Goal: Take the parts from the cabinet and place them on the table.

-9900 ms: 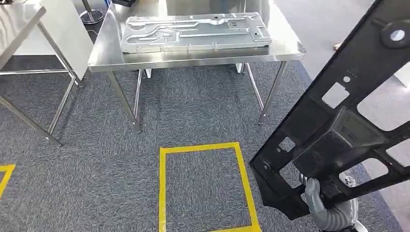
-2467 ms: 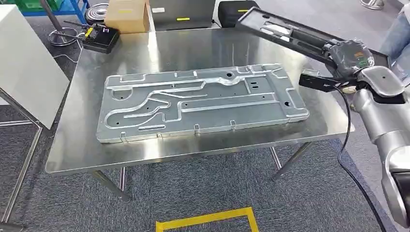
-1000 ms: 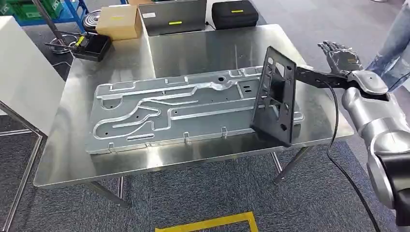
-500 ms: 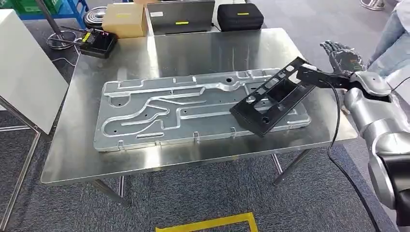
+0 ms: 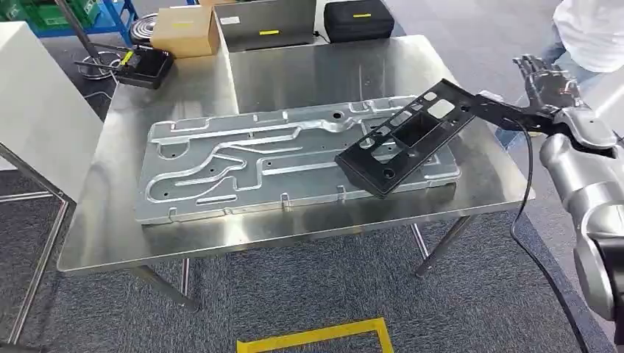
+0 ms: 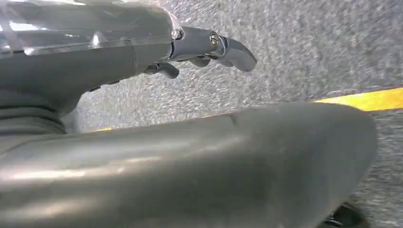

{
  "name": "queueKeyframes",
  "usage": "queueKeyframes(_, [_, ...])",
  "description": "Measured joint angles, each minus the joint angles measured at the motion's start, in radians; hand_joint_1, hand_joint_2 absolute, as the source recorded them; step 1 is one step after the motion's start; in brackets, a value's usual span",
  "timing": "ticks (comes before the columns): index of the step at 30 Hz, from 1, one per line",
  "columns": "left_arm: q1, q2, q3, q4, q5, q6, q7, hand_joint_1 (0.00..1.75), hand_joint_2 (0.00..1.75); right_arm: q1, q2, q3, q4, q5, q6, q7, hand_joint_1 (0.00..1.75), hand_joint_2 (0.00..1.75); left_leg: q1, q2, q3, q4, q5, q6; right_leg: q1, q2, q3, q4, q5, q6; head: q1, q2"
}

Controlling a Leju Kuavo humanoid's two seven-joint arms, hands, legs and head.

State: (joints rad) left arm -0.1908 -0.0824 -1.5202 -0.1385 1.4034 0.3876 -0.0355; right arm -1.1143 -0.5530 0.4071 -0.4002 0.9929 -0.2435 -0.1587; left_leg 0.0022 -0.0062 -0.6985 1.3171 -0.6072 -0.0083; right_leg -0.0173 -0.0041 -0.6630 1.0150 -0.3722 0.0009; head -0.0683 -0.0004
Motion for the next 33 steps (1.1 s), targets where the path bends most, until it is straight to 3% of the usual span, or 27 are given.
queueKeyframes(1, [0.001,0.0,0.0,0.0,0.0,0.0,0.0,0.0,0.0,0.025,-0.019,-0.012,0.0,-0.018,-0.039,-0.007,0.0,0.0,0.001,0.0,0.037,-0.047,0.022,0.002,0.001,-0.003,-0.006,0.001,0.005,0.003,0.0,0.0])
queueKeyframes(3, [0.004,0.0,0.0,0.0,0.0,0.0,0.002,0.0,0.0,0.092,-0.061,-0.045,-0.01,-0.066,-0.121,-0.024,0.0,0.0,0.001,0.0,0.153,-0.223,0.082,0.01,0.001,-0.009,-0.017,0.005,0.015,0.01,0.0,0.0])
queueKeyframes(4, [0.003,0.0,0.001,0.0,0.0,0.0,0.001,0.0,0.0,0.143,-0.082,-0.066,-0.023,-0.093,-0.176,-0.031,0.0,0.0,0.0,-0.004,0.194,-0.301,0.072,0.017,0.002,-0.015,-0.02,0.007,0.02,0.016,0.0,0.0])
queueKeyframes(5, [0.006,0.0,0.001,0.0,0.0,0.001,0.0,0.0,0.0,0.213,-0.11,-0.102,-0.045,-0.123,-0.269,-0.031,0.0,0.0,-0.009,-0.007,0.192,-0.299,0.09,0.021,0.011,-0.018,-0.018,0.004,0.025,0.023,0.001,0.0])
queueKeyframes(6, [0.009,0.0,0.001,0.0,0.0,0.002,0.0,0.0,0.0,0.285,-0.123,-0.137,-0.066,-0.121,-0.344,-0.032,0.0,0.0,-0.005,-0.01,0.188,-0.295,0.093,0.027,0.01,-0.023,-0.013,-0.001,0.029,0.03,0.0,0.0])
queueKeyframes(8, [0.019,0.0,0.001,0.0,0.0,0.008,0.001,0.0,0.0,0.496,-0.119,-0.278,-0.194,-0.015,-0.436,-0.077,0.0,0.0,-0.002,-0.017,0.187,-0.298,0.103,0.039,0.009,-0.03,0.0,-0.014,0.045,0.04,0.0,0.0])
queueKeyframes(9, [0.023,0.0,0.001,0.0,0.0,0.01,0.002,0.0,0.0,0.597,-0.09,-0.366,-0.27,0.056,-0.445,-0.147,0.0,0.0,0.005,-0.017,0.184,-0.312,0.118,0.044,0.01,-0.03,-0.002,-0.018,0.053,0.045,0.001,0.0])
queueKeyframes(10, [0.023,0.0,0.0,0.0,0.0,0.013,0.003,0.0,0.0,0.682,-0.027,-0.492,-0.36,0.126,-0.45,-0.257,0.0,0.0,0.007,-0.012,0.182,-0.315,0.133,0.049,0.006,-0.019,-0.014,-0.005,0.013,0.048,0.001,0.0])
queueKeyframes(11, [0.019,0.0,0.0,0.0,0.0,0.013,0.008,0.0,0.0,0.739,0.055,-0.629,-0.438,0.164,-0.454,-0.376,0.0,0.0,0.006,-0.008,0.165,-0.315,0.146,0.053,0.004,-0.012,-0.034,0.046,-0.057,0.05,0.001,0.0])
queueKeyframes(12, [0.012,-0.001,0.0,0.0,0.0,0.012,0.011,0.0,0.0,0.782,0.139,-0.783,-0.501,0.155,-0.455,-0.456,0.0,0.0,0.004,-0.004,0.147,-0.315,0.158,0.056,0.001,-0.012,-0.052,0.117,-0.121,0.052,0.001,0.0])
queueKeyframes(13, [0.008,-0.001,0.0,0.0,0.0,0.012,0.013,0.0,0.0,0.823,0.218,-0.932,-0.545,0.12,-0.456,-0.501,0.0,0.0,0.0,-0.004,0.129,-0.315,0.17,0.061,-0.003,-0.011,-0.069,0.201,-0.174,0.055,0.001,0.0])
queueKeyframes(14, [0.008,-0.003,0.0,0.0,-0.001,0.012,0.013,0.0,0.0,0.851,0.279,-1.046,-0.561,0.086,-0.458,-0.514,0.0,0.0,-0.002,-0.013,0.112,-0.314,0.181,0.062,-0.003,-0.008,-0.077,0.268,-0.201,0.057,0.001,0.0])
queueKeyframes(15, [0.012,-0.003,-0.001,0.0,-0.001,0.012,0.013,0.0,0.0,0.877,0.343,-1.158,-0.563,0.058,-0.458,-0.519,0.0,0.0,-0.002,-0.018,0.099,-0.312,0.191,0.06,-0.003,-0.004,-0.068,0.304,-0.197,0.056,0.001,0.0])
queueKeyframes(16, [0.017,-0.003,-0.001,0.0,-0.001,0.013,0.015,0.0,0.0,0.904,0.403,-1.249,-0.568,0.05,-0.458,-0.52,0.0,0.0,-0.002,-0.019,0.087,-0.31,0.199,0.057,-0.003,-0.001,-0.04,0.294,-0.169,0.055,0.001,0.0])
queueKeyframes(18, [0.02,-0.003,-0.001,0.0,0.002,0.016,0.015,0.0,0.0,0.929,0.496,-1.392,-0.553,0.09,-0.458,-0.521,0.0,0.0,-0.002,-0.015,0.063,-0.298,0.208,0.047,-0.003,-0.001,0.067,0.166,-0.11,0.049,0.001,0.0])
queueKeyframes(19, [0.014,-0.003,-0.001,0.0,0.002,0.016,0.015,0.0,0.0,0.923,0.526,-1.469,-0.513,0.129,-0.458,-0.51,0.0,0.0,-0.004,-0.008,0.056,-0.292,0.212,0.042,-0.002,-0.006,0.132,0.076,-0.118,0.043,0.0,0.0])
queueKeyframes(20, [0.008,-0.006,-0.001,0.0,0.002,0.017,0.015,0.0,0.0,0.922,0.549,-1.536,-0.465,0.18,-0.458,-0.484,0.0,0.0,-0.007,-0.003,0.051,-0.289,0.218,0.034,0.008,-0.01,0.172,0.004,-0.154,0.036,0.0,0.0])
queueKeyframes(22, [-0.002,-0.007,-0.001,0.0,-0.002,0.017,0.015,0.0,0.0,0.942,0.602,-1.687,-0.336,0.298,-0.458,-0.363,0.0,0.0,-0.003,0.006,0.055,-0.294,0.23,0.02,0.018,-0.005,0.166,-0.005,-0.149,0.015,0.0,0.0])
queueKeyframes(24, [0.001,-0.008,-0.001,0.0,-0.001,0.02,0.011,0.0,0.0,0.961,0.649,-1.768,-0.208,0.368,-0.456,-0.169,0.0,0.0,-0.002,0.011,0.053,-0.303,0.247,0.002,0.018,-0.001,0.157,-0.013,-0.125,-0.006,0.0,0.0])
queueKeyframes(25, [0.003,-0.008,-0.001,0.0,-0.001,0.021,0.011,0.0,0.0,0.965,0.669,-1.797,-0.137,0.394,-0.444,-0.079,0.0,0.0,0.005,0.011,0.047,-0.286,0.221,-0.002,0.014,-0.003,0.146,-0.016,-0.11,-0.013,0.0,0.0])
queueKeyframes(26, [0.006,-0.008,-0.001,0.0,-0.001,0.021,0.011,0.0,0.0,0.968,0.682,-1.814,-0.087,0.414,-0.421,-0.013,0.0,0.0,0.004,0.01,0.034,-0.253,0.161,-0.009,0.013,0.004,0.13,-0.017,-0.098,-0.022,0.0,0.0])
queueKeyframes(28, [0.007,-0.007,-0.001,0.0,0.0,0.021,0.01,0.0,0.0,0.975,0.716,-1.832,-0.001,0.451,-0.357,0.091,0.0,0.0,0.004,0.009,0.001,-0.11,0.025,-0.021,0.013,0.007,0.096,-0.016,-0.07,-0.028,0.0,0.0])
queueKeyframes(29, [0.007,-0.007,-0.001,0.0,0.0,0.023,0.008,0.0,0.0,0.977,0.725,-1.839,0.032,0.462,-0.318,0.12,0.0,0.0,0.004,0.01,-0.01,-0.036,-0.012,-0.024,0.014,0.007,0.076,-0.015,-0.055,-0.027,0.0,0.0])
queueKeyframes(30, [0.009,-0.007,-0.001,0.0,-0.001,0.025,0.004,0.0,0.0,0.978,0.731,-1.845,0.059,0.469,-0.28,0.152,0.0,0.0,0.004,0.01,-0.007,0.01,-0.011,-0.025,0.015,0.007,0.057,-0.014,-0.042,-0.027,0.0,0.0])
queueKeyframes(31, [0.013,-0.005,0.0,0.0,-0.001,0.029,0.0,0.0,0.0,0.979,0.736,-1.851,0.083,0.473,-0.244,0.171,0.0,0.0,0.004,0.01,0.014,0.016,0.019,-0.024,0.015,0.007,0.04,-0.013,-0.029,-0.026,0.0,0.0])
queueKeyframes(32, [0.016,-0.003,0.0,0.0,-0.001,0.031,-0.002,0.0,0.0,0.98,0.74,-1.854,0.102,0.48,-0.214,0.18,0.0,0.0,0.004,0.01,0.051,-0.011,0.061,-0.022,0.016,0.006,0.023,-0.012,-0.016,-0.024,0.0,0.0])
queueKeyframes(33, [0.017,-0.001,0.0,0.0,0.001,0.032,-0.005,0.0,0.0,0.98,0.744,-1.856,0.122,0.488,-0.169,0.187,0.0,0.0,0.004,0.009,0.109,-0.074,0.095,-0.017,0.017,0.006,0.006,-0.011,-0.003,-0.022,0.0,0.0])
